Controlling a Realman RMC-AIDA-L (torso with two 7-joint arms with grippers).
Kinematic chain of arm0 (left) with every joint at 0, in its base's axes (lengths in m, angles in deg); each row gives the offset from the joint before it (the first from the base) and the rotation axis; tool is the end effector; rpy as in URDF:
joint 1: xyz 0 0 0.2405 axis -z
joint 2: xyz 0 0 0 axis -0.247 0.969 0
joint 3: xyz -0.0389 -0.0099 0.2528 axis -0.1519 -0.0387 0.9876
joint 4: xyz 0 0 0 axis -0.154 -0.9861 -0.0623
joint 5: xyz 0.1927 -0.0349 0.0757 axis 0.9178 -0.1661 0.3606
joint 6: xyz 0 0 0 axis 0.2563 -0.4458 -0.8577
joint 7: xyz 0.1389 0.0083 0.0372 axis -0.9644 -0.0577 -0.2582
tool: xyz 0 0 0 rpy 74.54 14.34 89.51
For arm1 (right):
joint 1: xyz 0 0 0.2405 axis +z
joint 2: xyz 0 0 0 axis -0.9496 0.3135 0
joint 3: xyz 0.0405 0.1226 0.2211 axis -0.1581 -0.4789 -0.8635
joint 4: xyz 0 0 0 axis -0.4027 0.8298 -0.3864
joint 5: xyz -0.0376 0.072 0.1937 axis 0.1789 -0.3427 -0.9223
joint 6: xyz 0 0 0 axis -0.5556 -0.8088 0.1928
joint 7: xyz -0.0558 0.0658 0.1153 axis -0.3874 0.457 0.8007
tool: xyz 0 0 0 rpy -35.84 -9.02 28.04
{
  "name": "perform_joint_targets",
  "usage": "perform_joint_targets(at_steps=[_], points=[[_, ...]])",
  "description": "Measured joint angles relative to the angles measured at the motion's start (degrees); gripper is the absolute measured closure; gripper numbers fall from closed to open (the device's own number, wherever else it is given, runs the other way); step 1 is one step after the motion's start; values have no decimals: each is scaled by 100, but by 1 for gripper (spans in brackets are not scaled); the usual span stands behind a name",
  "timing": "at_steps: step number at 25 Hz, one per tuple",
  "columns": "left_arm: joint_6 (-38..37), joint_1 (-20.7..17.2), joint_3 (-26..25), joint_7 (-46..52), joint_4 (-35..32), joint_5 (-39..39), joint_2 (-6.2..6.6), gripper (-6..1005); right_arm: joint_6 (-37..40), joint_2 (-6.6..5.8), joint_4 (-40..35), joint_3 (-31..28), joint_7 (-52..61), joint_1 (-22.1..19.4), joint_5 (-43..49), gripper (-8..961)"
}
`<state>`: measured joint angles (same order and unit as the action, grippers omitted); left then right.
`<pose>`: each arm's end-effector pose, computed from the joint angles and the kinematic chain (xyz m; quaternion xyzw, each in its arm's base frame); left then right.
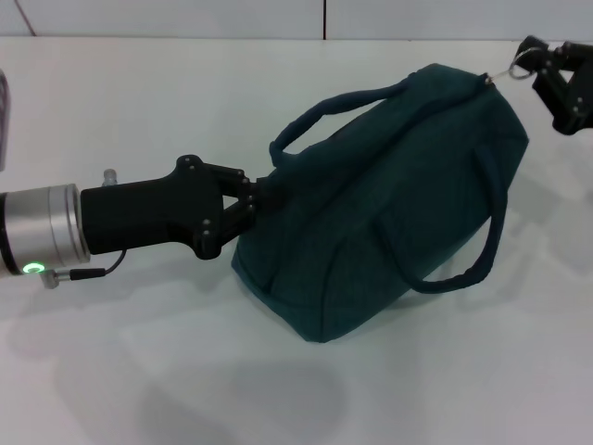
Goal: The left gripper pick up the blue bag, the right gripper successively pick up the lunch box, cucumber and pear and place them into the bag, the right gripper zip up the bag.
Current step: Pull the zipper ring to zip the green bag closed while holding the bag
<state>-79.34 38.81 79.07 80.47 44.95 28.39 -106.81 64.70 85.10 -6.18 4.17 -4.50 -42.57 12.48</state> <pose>-0.2573 0.3006 0.0001 -0.9243 -0.1457 -0.3353 0.1097 0.2446 0.3648 0.0309 -0.8601 0.0810 0.3840 0.3259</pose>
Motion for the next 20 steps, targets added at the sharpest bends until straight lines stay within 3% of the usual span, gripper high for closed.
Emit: perform_joint_targets(at_steps=[15, 20], points=[[-4, 23, -4, -15, -1, -6, -2, 935, -203, -21, 1, 23, -15, -63, -188, 944], [4, 30, -348, -17, 11, 14, -123, 934, -165, -18, 1, 120, 18, -76, -183, 944]])
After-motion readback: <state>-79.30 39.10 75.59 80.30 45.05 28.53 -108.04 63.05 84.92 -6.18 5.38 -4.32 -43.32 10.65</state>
